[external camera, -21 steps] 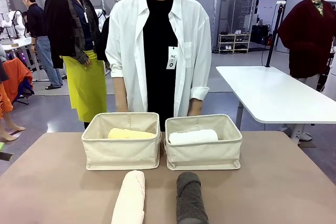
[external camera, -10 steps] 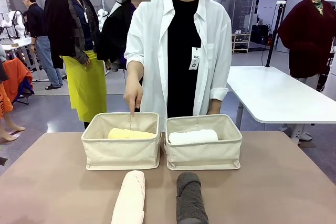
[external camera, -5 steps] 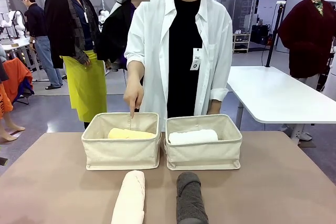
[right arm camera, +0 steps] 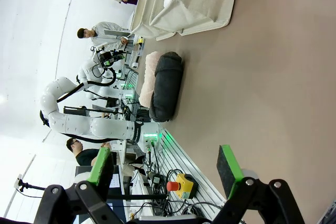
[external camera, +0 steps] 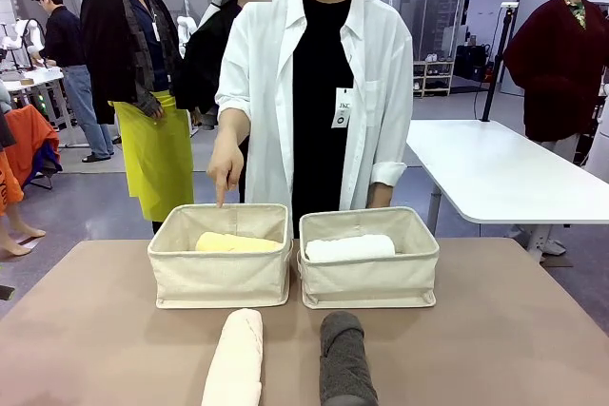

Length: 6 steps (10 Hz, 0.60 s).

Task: Divide the towels into two baskets.
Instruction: Pick up one hotel-folded towel from the bottom of the table and place it in the Fabric basket indicated by the person.

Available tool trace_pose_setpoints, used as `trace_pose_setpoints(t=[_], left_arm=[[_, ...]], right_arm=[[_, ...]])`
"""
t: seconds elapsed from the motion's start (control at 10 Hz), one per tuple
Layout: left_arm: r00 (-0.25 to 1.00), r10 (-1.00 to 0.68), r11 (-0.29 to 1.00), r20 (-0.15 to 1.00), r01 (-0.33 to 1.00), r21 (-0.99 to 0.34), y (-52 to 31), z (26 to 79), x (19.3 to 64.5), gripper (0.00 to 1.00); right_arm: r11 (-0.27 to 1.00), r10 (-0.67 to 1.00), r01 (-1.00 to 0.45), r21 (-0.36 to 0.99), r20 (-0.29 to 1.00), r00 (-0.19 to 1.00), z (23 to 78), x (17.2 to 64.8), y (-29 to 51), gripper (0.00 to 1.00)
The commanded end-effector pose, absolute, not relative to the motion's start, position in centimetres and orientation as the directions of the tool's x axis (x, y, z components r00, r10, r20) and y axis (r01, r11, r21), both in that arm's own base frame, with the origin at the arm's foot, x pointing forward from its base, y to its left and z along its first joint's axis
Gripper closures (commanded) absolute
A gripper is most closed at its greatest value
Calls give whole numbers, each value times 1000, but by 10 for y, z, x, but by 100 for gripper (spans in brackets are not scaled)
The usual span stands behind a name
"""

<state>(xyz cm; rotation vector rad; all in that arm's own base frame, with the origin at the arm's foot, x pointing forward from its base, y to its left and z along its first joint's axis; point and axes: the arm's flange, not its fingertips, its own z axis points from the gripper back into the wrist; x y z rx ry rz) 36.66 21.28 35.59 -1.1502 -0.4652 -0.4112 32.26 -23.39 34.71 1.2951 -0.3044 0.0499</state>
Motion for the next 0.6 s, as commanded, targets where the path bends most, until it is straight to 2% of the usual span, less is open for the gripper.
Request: trace_pose_setpoints(t=[0.0, 0.1, 0.2, 0.5], left_arm=[[842, -143, 384, 520, 532, -755, 161, 372, 370, 0], [882, -124, 412, 455, 463, -784, 132, 382, 372, 0], [906, -120, 496, 405, 408, -766, 104, 388, 369, 0], [949, -119, 619, 293, 302, -725, 15, 396, 362, 0]], right_arm=[[277, -125, -226, 934, 268, 955, 349, 320, -234, 0], [277, -125, -226, 934, 268, 955, 349, 320, -234, 0], [277, -125, -226, 934, 268, 955, 349, 320, -234, 0], [277, -125, -226, 934, 268, 955, 349, 320, -234, 0]])
